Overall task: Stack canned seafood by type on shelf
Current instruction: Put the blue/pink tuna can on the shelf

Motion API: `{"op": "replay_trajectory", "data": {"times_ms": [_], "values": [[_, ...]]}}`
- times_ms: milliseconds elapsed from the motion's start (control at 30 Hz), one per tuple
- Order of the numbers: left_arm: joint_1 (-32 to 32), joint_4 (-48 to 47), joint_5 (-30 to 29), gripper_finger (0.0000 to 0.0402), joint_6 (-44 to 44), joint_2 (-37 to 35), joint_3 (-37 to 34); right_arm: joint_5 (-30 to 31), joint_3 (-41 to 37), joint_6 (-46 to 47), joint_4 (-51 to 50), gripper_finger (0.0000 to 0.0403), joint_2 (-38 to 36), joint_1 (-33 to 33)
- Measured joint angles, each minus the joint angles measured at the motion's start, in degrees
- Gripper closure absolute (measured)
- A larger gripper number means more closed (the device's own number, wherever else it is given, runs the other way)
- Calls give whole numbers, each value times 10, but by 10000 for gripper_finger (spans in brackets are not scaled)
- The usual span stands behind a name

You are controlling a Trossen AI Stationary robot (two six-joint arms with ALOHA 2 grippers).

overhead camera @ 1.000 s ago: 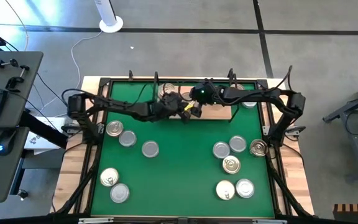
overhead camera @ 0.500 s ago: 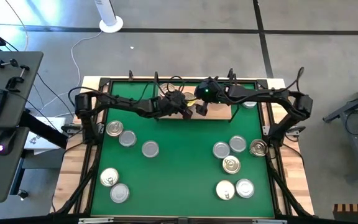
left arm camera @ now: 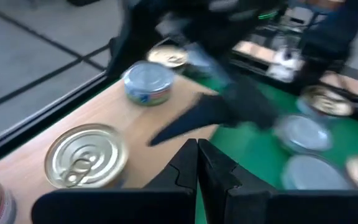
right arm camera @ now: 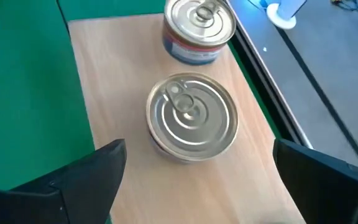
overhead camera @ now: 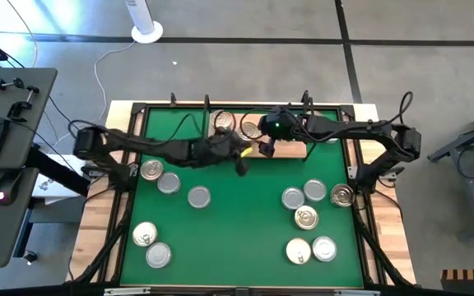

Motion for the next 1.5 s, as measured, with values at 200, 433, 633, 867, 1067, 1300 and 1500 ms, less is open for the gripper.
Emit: {"op": "replay_trajectory", "data": {"times_ms": [200,433,633,867,1067,1300,1500], "values": [[-83,-69,-34,402,14,-82,0,-75,0,20,41,4,4,-1],[-212,-175,-95,402,4,-175,0,-131,0,33,118,27,32,-5],[-315,-310,-208,402,-90,-210,0,-121,0,50,131,118,76,-17],[-386,-419,-285,402,-221,-211,0,-105,1,88,140,280,134,-40],[-406,-434,-317,402,-246,-211,0,-92,1,85,189,381,153,-58],[-407,-434,-320,402,-248,-210,0,-124,-1,74,259,392,160,-78],[-407,-434,-321,402,-248,-210,0,-107,0,71,258,397,121,-77]]}}
